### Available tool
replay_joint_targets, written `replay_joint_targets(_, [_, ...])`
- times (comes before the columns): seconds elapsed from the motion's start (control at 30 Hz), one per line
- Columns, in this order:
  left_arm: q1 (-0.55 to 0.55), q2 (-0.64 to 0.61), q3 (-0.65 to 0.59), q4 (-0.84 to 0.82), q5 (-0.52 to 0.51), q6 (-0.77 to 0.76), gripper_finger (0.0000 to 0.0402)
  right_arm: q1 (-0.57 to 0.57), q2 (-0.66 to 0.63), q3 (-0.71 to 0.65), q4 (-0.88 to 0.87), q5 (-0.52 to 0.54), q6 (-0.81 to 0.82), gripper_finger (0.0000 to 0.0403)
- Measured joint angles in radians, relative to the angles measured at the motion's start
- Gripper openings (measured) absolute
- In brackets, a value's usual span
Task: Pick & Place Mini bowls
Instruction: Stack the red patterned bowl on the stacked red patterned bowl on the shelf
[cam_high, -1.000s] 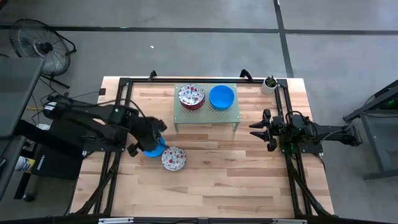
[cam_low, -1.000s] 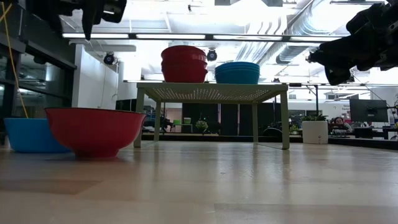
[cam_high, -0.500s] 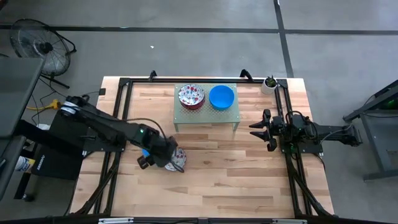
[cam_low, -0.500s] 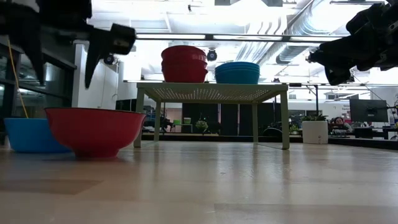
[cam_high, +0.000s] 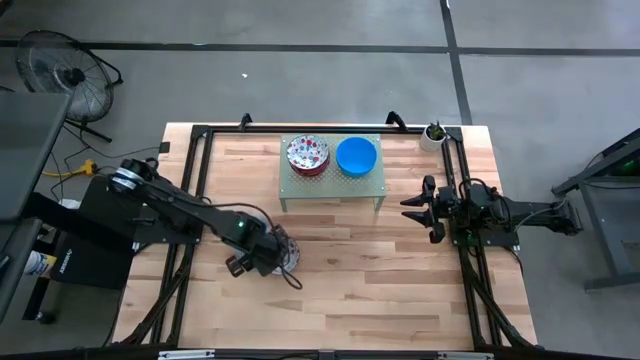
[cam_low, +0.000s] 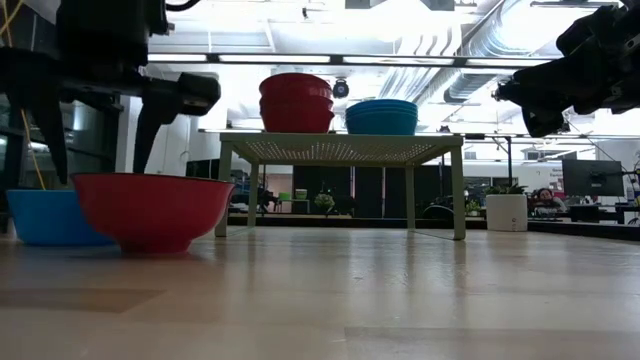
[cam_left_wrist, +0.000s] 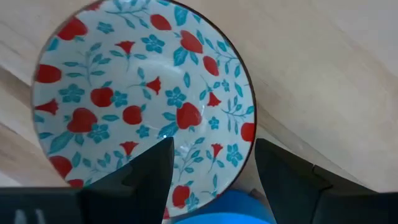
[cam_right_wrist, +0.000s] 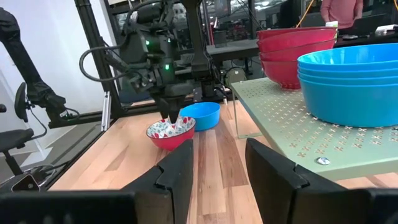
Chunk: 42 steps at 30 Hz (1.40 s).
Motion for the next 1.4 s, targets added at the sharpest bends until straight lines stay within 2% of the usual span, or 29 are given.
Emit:
replay_joint_targets(0.33, [-0.007, 0.022, 0.001, -0.002, -0.007, -0.001, 0.0215, 0.000, 0.000, 0.000, 0.000, 0.000, 0.000, 0.0134])
replay_joint_targets(0.63, [-0.007, 0.022, 0.001, -0.003, -0.006, -0.009, 0.0136, 0.000, 0.001, 0.000, 0.000, 0.000, 0.000, 0.0134])
replay_joint_targets(0.77, [-0.007, 0.022, 0.001, -0.002, -0.007, -0.009, 0.0118, 0.000, 0.001, 0.000, 0.000, 0.000, 0.000, 0.0134])
replay_joint_targets(1.17, [-0.012, 0.046, 0.001, 0.006, -0.024, 0.029, 0.0114, 0.000, 0.001, 0.000, 0.000, 0.000, 0.000, 0.0134])
replay_joint_targets(1.4, [-0.020, 0.050, 0.002, 0.009, -0.113, 0.053, 0.0114, 0.000, 0.001, 0.000, 0.000, 0.000, 0.000, 0.0134])
